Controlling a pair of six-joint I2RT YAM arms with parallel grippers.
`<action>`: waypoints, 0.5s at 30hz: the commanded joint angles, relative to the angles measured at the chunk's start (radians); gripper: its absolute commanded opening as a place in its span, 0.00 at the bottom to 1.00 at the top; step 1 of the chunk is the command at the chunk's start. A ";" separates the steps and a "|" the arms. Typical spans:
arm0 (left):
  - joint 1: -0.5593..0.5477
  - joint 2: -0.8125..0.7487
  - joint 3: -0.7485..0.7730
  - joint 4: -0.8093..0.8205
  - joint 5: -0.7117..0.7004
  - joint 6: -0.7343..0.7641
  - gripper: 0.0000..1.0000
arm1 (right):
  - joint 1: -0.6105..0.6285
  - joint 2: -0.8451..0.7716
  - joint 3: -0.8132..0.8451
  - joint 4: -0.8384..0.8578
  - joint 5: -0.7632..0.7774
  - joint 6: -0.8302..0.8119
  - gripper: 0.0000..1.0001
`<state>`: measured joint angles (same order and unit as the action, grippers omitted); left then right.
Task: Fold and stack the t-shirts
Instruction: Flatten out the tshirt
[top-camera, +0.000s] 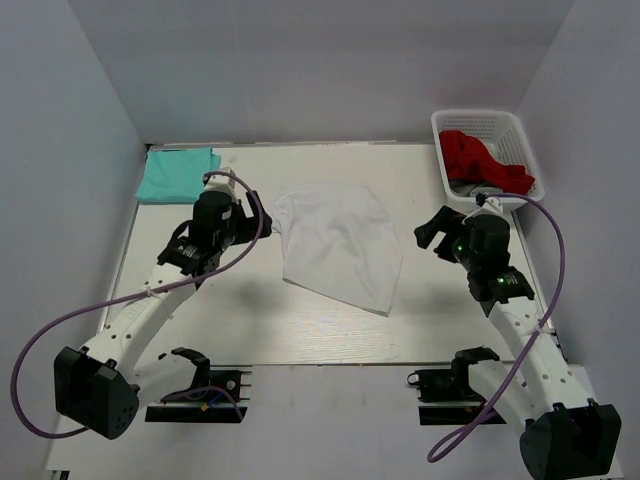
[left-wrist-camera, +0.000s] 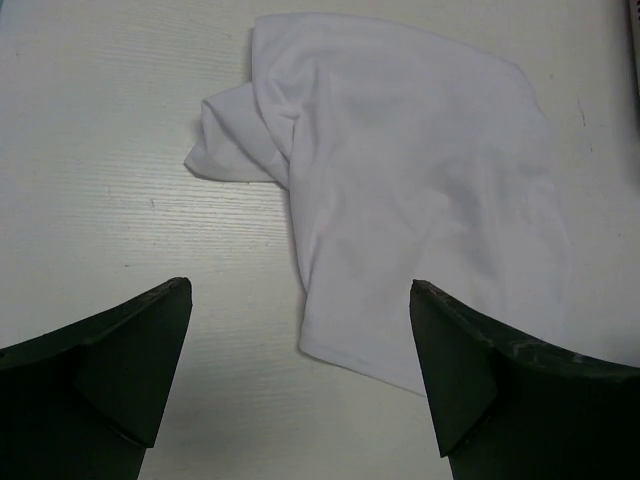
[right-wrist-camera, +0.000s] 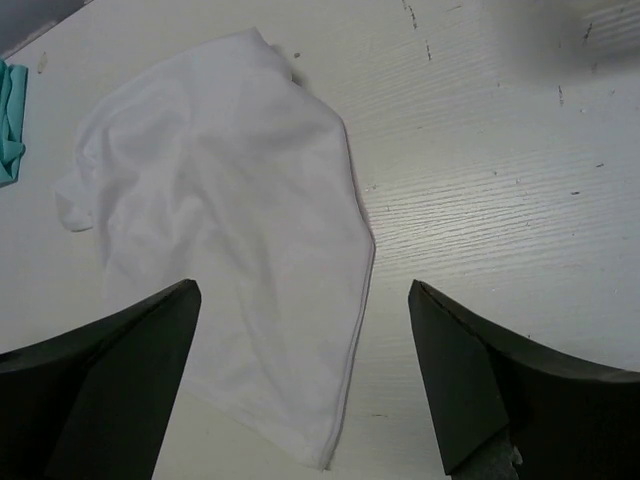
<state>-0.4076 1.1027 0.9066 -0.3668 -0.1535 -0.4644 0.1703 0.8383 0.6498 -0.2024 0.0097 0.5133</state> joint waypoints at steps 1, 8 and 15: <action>0.003 -0.049 -0.037 0.023 0.025 -0.008 1.00 | -0.002 0.007 0.054 -0.025 -0.030 -0.013 0.90; 0.003 -0.027 -0.011 -0.061 0.025 -0.017 1.00 | -0.003 0.041 0.054 -0.035 -0.014 -0.002 0.90; -0.016 -0.015 -0.138 -0.023 0.142 -0.039 1.00 | 0.003 0.062 0.050 -0.072 -0.072 -0.070 0.90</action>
<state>-0.4103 1.0817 0.8169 -0.3897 -0.0963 -0.4873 0.1707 0.8864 0.6582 -0.2466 -0.0109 0.4923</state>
